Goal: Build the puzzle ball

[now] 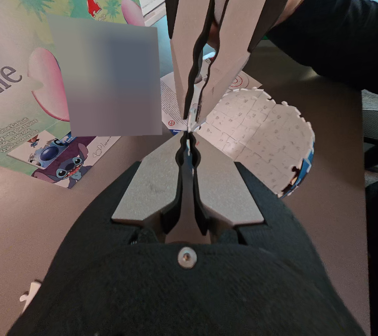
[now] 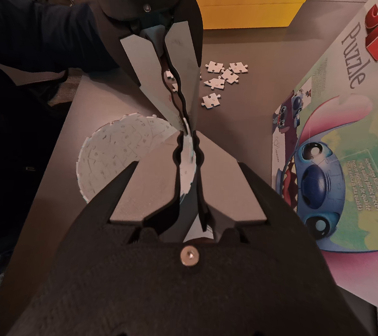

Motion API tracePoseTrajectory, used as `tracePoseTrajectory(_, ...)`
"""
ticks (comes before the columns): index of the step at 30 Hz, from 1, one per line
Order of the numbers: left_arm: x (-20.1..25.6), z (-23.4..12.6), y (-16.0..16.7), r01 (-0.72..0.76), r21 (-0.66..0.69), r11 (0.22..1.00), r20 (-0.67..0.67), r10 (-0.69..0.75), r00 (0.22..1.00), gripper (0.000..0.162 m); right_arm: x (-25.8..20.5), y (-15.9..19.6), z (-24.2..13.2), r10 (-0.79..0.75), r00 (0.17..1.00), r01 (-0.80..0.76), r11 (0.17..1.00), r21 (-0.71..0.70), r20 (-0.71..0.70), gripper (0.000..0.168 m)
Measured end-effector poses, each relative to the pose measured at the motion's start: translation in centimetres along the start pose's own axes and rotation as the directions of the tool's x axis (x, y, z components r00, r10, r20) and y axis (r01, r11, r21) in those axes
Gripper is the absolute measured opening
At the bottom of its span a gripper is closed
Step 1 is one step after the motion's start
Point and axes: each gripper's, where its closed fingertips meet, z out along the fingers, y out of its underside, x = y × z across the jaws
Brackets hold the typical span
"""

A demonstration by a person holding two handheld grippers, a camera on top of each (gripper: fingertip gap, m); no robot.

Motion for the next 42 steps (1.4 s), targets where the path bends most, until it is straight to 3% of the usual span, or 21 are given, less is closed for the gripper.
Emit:
tracePoseTrajectory(17, 0.1, 0.4, 0.1, -0.053, -0.038, 0.998, 0.068, 0.056, 0.996, 0.000, 0.3, 0.9, -0.1, -0.022, 1.000, 0.022, 0.999, -0.047, -0.011, 0.000)
tracePoseTrajectory(42, 0.5, 0.4, -0.5, -0.005, 0.014, 1.000, 0.000, 0.005, 1.000, 0.000, -0.1, 0.7, -0.6, -0.117, 0.993, 0.116, 0.992, -0.047, -0.019, 0.000)
